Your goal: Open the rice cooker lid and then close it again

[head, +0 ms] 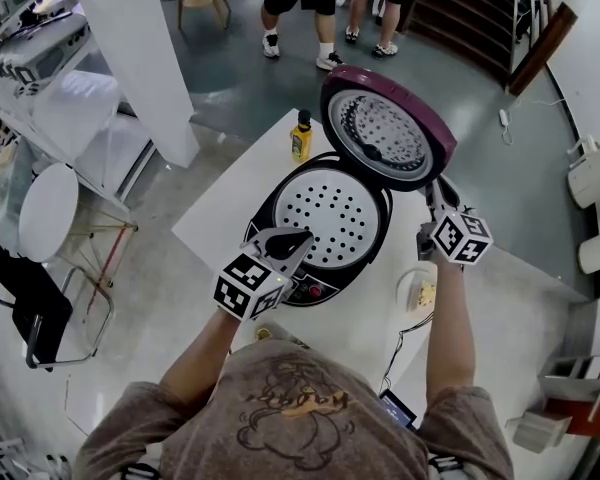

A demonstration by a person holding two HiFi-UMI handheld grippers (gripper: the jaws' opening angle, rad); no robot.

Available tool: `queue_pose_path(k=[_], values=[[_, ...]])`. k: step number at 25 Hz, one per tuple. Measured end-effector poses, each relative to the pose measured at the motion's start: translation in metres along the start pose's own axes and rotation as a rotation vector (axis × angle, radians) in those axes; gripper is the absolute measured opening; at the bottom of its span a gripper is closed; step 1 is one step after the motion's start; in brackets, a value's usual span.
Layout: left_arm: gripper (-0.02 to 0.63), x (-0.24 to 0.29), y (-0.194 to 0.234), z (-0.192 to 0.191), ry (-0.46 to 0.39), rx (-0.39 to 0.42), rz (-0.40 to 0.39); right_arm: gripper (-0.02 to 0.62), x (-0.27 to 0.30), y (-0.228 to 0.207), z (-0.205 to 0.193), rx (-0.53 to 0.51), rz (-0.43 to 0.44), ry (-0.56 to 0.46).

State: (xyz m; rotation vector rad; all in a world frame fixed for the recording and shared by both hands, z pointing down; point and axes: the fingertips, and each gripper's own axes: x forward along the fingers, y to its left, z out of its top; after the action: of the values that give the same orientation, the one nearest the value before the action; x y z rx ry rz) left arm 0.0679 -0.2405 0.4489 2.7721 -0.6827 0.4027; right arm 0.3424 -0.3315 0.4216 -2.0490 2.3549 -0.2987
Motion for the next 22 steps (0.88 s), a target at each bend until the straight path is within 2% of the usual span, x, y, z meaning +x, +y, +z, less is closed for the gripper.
queue_pose_path(k=[3, 11, 22], values=[[0.02, -0.001, 0.003, 0.002, -0.016, -0.03, -0.001, 0.003, 0.002, -0.001, -0.007, -0.006, 0.004, 0.019], [0.02, -0.003, 0.003, 0.002, -0.025, -0.035, 0.003, 0.005, -0.002, 0.004, -0.022, -0.001, -0.001, 0.045], [0.02, -0.009, 0.007, 0.008, -0.068, -0.051, 0.022, 0.005, -0.048, 0.031, -0.035, 0.058, -0.024, 0.019]])
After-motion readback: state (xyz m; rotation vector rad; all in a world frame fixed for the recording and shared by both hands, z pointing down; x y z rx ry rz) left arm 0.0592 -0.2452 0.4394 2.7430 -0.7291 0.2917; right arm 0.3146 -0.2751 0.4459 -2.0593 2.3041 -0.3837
